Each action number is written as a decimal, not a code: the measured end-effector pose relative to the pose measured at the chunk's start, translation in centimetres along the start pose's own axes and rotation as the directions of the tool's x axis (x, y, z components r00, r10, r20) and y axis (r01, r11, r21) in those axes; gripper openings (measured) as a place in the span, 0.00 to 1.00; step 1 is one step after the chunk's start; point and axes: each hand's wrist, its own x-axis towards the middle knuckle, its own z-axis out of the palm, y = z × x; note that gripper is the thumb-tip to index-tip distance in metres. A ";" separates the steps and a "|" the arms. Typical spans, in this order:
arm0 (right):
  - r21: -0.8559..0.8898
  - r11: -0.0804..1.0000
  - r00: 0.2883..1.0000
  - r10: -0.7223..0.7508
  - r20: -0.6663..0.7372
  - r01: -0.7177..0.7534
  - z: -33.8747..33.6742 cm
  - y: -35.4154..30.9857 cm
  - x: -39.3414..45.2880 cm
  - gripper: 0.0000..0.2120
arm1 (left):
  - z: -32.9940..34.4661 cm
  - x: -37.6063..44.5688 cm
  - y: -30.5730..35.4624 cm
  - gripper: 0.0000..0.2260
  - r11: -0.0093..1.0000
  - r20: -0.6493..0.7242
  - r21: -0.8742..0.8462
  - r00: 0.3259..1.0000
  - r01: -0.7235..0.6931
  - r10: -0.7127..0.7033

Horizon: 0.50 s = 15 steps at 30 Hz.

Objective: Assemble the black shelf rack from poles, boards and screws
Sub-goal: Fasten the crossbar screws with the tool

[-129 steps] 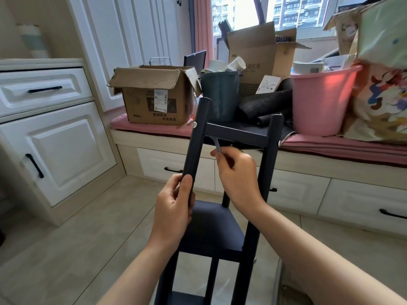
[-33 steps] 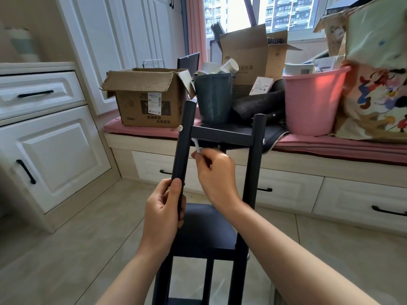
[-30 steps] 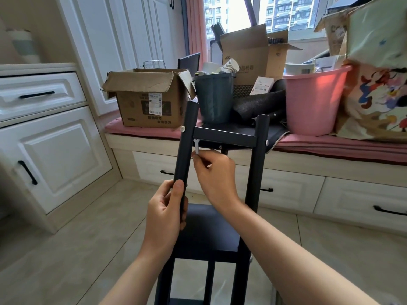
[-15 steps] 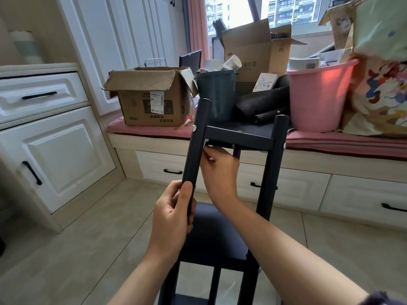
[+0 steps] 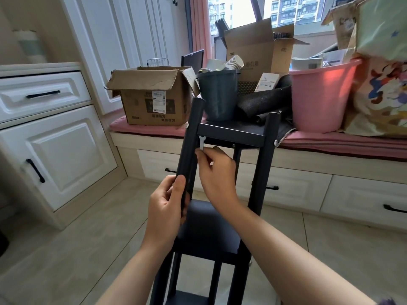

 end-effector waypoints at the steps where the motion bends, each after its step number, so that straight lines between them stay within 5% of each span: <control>1: 0.011 0.999 0.999 0.030 0.027 -0.030 -0.2 -0.2 -0.2 0.10 | -0.1 0.1 -0.1 0.17 1.000 -0.012 0.003 1.000 0.002 -0.002; 7: 0.058 0.981 0.972 0.175 0.159 -0.186 -3.3 -1.4 -1.7 0.11 | -0.2 0.4 -0.1 0.17 1.000 -0.045 0.003 0.999 -0.003 0.003; 15: 0.008 0.990 0.980 0.135 0.147 -0.138 -8.5 -3.8 -2.9 0.11 | 0.2 0.3 0.0 0.15 0.996 -0.042 0.055 0.997 -0.067 0.070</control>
